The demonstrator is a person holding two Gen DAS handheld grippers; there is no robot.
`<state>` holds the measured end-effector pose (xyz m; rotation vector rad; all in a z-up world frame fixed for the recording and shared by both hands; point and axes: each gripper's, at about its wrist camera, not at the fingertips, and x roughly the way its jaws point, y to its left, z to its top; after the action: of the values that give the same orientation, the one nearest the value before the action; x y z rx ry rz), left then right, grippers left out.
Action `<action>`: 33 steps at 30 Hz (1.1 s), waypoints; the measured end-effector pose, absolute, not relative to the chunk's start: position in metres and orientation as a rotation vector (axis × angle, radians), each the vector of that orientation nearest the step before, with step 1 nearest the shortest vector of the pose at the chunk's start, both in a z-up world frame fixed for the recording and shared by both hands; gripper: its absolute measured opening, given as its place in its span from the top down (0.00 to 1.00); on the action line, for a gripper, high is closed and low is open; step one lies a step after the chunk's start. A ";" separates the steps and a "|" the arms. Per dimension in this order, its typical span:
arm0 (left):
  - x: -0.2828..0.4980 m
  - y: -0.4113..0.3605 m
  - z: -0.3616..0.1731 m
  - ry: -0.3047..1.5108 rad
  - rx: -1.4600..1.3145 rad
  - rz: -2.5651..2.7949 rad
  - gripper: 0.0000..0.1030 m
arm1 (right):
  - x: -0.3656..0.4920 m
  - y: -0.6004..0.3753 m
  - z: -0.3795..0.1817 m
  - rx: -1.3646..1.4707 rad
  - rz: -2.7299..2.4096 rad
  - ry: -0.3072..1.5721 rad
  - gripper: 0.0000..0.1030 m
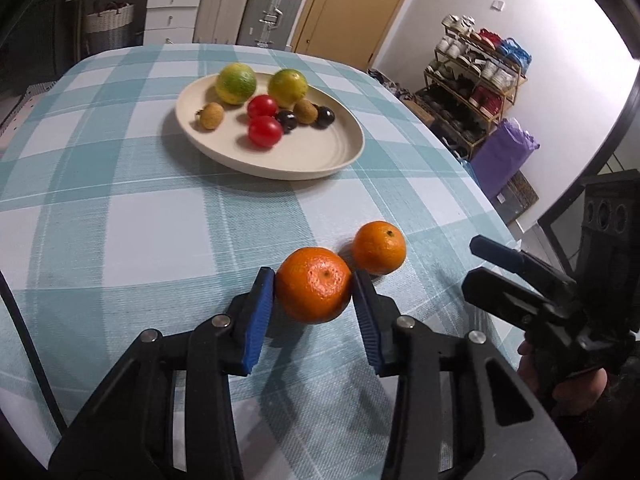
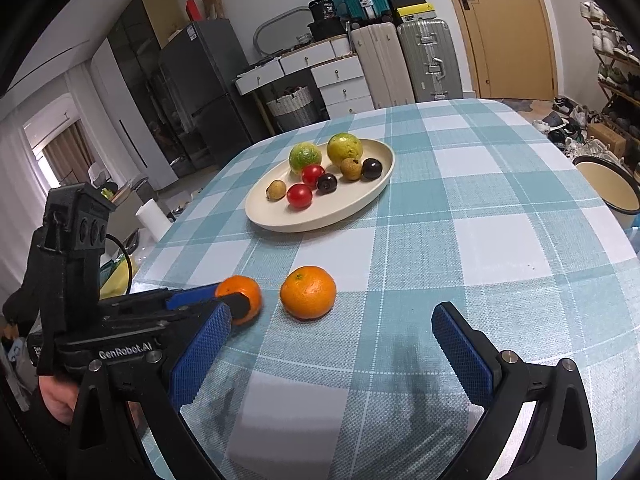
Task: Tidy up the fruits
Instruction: 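Grasp an orange with the left gripper while the right approaches the other orange, then grasp the second orange with the right gripper and carry both oranges to the plate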
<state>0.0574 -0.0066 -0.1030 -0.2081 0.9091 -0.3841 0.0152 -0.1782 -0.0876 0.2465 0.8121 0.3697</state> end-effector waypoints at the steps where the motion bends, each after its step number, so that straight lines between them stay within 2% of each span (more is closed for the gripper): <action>1: 0.056 -0.004 -0.102 0.904 -0.208 -0.379 0.64 | 0.016 -0.178 -0.088 0.248 0.375 0.818 0.00; 22: 0.054 0.029 -0.096 0.877 -0.268 -0.348 0.64 | 0.045 -0.149 -0.104 0.236 0.429 0.903 0.02; 30: 0.057 0.028 -0.098 0.885 -0.270 -0.359 0.64 | 0.054 -0.142 -0.109 0.219 0.419 0.929 0.26; 31: 0.058 0.028 -0.098 0.887 -0.270 -0.357 0.64 | 0.055 -0.141 -0.110 0.217 0.419 0.932 0.34; 32: 0.059 0.028 -0.099 0.889 -0.272 -0.356 0.64 | 0.056 -0.141 -0.110 0.216 0.429 0.939 0.46; 33: 0.061 0.028 -0.099 0.893 -0.273 -0.355 0.64 | 0.057 -0.139 -0.111 0.214 0.441 0.947 0.50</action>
<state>0.0607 0.0278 -0.0993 -0.2733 0.8929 -0.3545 0.0573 -0.1392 -0.1112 0.2142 0.9470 0.4406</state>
